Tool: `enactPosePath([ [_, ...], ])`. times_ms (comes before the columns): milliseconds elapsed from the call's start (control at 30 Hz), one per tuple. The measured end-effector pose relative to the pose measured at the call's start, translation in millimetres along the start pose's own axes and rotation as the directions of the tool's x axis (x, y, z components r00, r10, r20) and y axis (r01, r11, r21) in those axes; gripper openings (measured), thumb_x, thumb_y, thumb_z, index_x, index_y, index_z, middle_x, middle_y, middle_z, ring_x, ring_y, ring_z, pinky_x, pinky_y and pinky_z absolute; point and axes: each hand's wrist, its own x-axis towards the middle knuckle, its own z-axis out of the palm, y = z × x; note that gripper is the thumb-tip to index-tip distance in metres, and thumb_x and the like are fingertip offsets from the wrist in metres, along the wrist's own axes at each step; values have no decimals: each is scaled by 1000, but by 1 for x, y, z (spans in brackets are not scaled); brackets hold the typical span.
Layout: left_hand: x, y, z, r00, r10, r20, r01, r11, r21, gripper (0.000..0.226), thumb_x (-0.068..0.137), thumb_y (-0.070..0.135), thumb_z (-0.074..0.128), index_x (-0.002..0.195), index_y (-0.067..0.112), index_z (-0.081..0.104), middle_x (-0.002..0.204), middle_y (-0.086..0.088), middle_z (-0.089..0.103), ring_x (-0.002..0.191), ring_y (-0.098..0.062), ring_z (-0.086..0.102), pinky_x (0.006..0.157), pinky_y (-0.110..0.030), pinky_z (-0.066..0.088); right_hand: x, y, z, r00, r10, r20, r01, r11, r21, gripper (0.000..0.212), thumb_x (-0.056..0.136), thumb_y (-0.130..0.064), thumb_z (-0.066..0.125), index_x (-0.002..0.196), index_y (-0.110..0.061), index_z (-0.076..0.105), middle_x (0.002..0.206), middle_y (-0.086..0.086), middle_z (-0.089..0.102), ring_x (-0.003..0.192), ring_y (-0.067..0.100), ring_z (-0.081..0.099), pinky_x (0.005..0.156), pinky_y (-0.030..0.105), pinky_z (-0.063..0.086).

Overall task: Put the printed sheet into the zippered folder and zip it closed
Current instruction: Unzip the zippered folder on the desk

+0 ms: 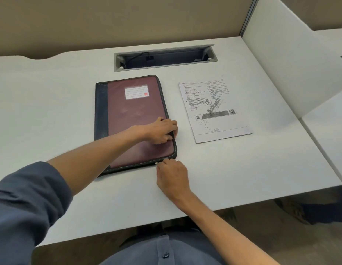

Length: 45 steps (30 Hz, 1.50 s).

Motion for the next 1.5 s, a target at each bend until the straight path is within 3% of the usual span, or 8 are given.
enactPosePath([
  [300, -3, 0, 7, 999, -28, -45, 25, 998, -56, 15, 90, 9, 53, 101, 12, 62, 112, -4, 54, 112, -22, 47, 105, -41, 25, 7, -45, 16, 996, -71, 50, 69, 997, 40, 23, 55, -4, 78, 51, -13, 58, 50, 2, 57, 45, 19, 52, 44, 25, 32],
  [467, -20, -18, 8, 980, -90, -178, 91, 996, -4, 47, 91, 33, 60, 134, 18, 49, 147, -8, 37, 136, -23, 34, 114, -42, 19, 6, -35, 26, 1000, -10, 29, 7, 995, 96, 14, 78, -11, 65, 64, -11, 63, 63, 4, 64, 56, 22, 57, 47, 32, 44],
  [600, -65, -63, 15, 839, -383, -386, 400, 916, -41, 69, 87, 54, 57, 145, 23, 35, 155, -15, 23, 145, -28, 17, 117, -52, 10, 4, -31, 30, 1000, 8, -11, -7, 989, 145, 17, 85, -15, 59, 69, -11, 63, 67, 3, 64, 59, 22, 56, 49, 33, 43],
  [700, -107, -100, 24, 707, -622, -336, 553, 783, -285, 82, 78, 68, 60, 146, 31, 33, 158, -13, 14, 147, -32, 10, 118, -52, 13, 3, -27, 33, 1000, -6, -28, 11, 985, 175, 19, 90, -18, 56, 75, -12, 65, 70, 2, 65, 62, 20, 56, 50, 32, 43],
  [867, -119, -112, 31, 724, -656, -212, 569, 743, -353, 110, 60, 83, 60, 151, 33, 23, 163, -5, 0, 149, -28, -3, 118, -50, 9, 4, -31, 35, 1000, -13, -13, 15, 976, 218, 18, 88, -13, 57, 71, -9, 62, 67, 4, 62, 60, 22, 52, 50, 30, 34],
  [1100, -113, -113, 32, 745, -630, -219, 575, 773, -267, 112, 62, 83, 54, 153, 27, 20, 162, -12, -1, 148, -32, -6, 118, -49, 1, 8, -42, 36, 998, -36, 41, 28, 982, 186, 18, 85, -8, 54, 68, -7, 58, 66, 6, 60, 59, 24, 51, 50, 34, 37],
  [1400, -118, -96, 33, 674, -722, -157, 685, 690, -234, 117, 53, 97, 41, 151, 42, 8, 163, 1, -9, 148, -27, -15, 110, -70, -2, 3, -30, 36, 999, 47, -9, -44, 971, 233, 25, 94, -29, 54, 77, -17, 67, 69, -3, 67, 61, 19, 58, 53, 31, 44],
  [1500, -109, -66, 43, 744, -639, -195, 640, 765, -63, 130, 48, 103, 27, 153, 31, 5, 162, -7, -12, 146, -28, -23, 111, -66, -9, 2, -30, 38, 998, 53, -31, -43, 966, 253, 23, 93, -29, 55, 77, -17, 67, 67, -3, 66, 60, 19, 58, 52, 30, 41],
])
